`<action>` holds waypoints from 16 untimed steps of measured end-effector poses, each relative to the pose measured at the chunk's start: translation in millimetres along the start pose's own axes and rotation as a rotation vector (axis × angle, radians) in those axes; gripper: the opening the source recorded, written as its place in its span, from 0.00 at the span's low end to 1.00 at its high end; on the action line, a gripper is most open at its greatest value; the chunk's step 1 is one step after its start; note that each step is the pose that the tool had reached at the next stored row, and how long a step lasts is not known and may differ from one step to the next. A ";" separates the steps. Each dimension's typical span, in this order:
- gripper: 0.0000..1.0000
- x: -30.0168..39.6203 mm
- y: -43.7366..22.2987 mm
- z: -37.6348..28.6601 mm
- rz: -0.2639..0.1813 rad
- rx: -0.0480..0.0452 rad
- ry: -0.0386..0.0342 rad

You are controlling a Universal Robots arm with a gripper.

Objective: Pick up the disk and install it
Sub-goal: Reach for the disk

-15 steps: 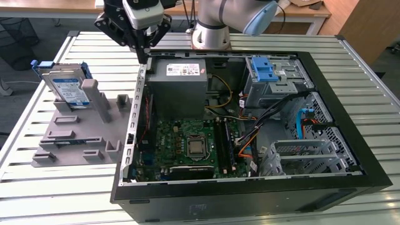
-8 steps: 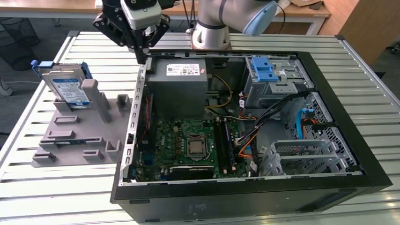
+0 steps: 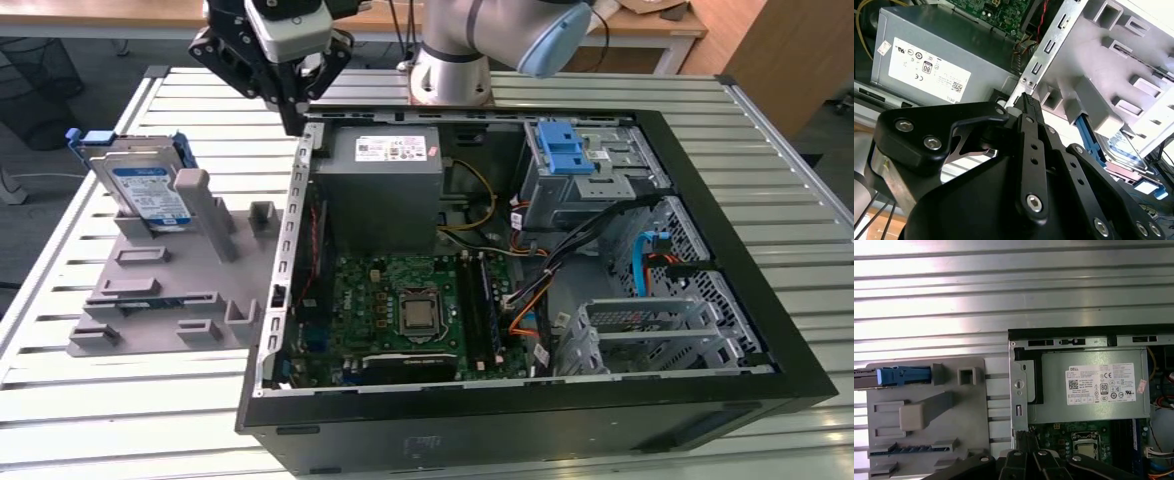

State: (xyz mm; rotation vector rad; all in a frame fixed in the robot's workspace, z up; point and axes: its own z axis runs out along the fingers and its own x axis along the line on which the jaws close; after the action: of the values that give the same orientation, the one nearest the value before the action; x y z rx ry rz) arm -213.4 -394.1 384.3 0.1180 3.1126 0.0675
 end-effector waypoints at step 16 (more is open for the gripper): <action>0.11 9.9 1.2 0.8 0.000 -0.0001 -0.0001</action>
State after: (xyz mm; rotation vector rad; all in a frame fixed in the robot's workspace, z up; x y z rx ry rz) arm -223.1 -392.0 383.3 0.1180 3.1125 0.0676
